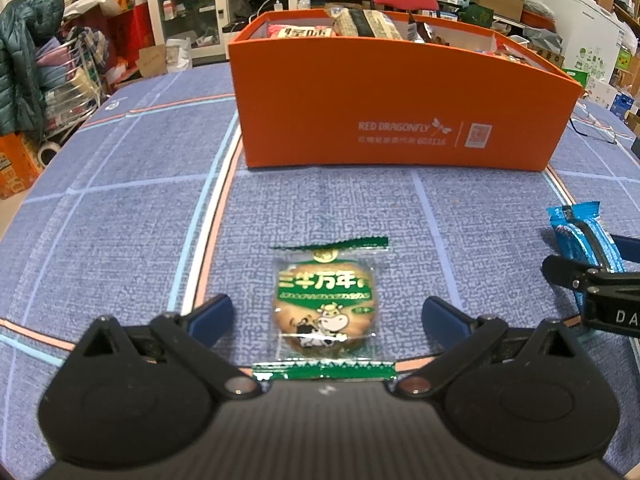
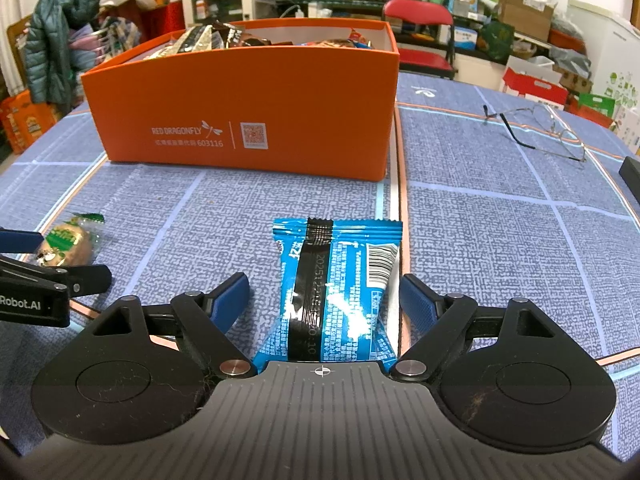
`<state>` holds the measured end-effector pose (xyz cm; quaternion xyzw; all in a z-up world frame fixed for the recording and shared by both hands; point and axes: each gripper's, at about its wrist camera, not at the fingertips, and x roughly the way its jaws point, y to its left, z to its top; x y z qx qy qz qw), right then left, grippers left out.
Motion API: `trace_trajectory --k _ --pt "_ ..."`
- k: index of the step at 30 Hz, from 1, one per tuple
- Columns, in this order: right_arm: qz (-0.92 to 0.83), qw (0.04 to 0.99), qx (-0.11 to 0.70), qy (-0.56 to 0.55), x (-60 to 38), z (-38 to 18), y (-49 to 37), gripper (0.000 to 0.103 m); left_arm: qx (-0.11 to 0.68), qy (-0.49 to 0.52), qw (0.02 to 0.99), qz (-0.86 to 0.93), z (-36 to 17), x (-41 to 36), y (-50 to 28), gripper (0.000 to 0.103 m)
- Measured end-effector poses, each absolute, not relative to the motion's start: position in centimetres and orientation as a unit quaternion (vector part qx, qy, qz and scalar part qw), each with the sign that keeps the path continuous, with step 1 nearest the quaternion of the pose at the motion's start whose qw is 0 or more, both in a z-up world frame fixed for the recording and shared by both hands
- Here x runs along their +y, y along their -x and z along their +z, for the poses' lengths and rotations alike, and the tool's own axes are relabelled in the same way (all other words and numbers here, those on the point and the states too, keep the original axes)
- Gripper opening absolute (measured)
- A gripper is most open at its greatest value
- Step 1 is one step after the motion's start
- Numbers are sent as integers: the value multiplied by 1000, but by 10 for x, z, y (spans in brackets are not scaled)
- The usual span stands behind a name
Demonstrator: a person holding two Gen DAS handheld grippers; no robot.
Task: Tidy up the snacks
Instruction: 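Close the left tool on the green cake packet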
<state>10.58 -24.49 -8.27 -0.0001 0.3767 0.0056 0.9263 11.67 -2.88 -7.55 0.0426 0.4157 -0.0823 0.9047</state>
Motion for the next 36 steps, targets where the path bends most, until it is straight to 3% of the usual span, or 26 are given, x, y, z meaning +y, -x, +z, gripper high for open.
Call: trace_trajectory --k 9,14,33,36 --pt "7 926 378 1 -245 -83 -106 73 420 -25 903 -83 -73 -19 -114 101" --pt "9 925 379 0 -246 -83 -106 73 415 -26 906 -79 -72 -17 -115 89" --pt "8 925 380 1 -247 -82 -106 74 409 -25 909 -73 -70 -18 -120 83" --pt "8 925 379 1 -246 -82 -106 67 408 -26 909 -75 -69 -19 -120 76"
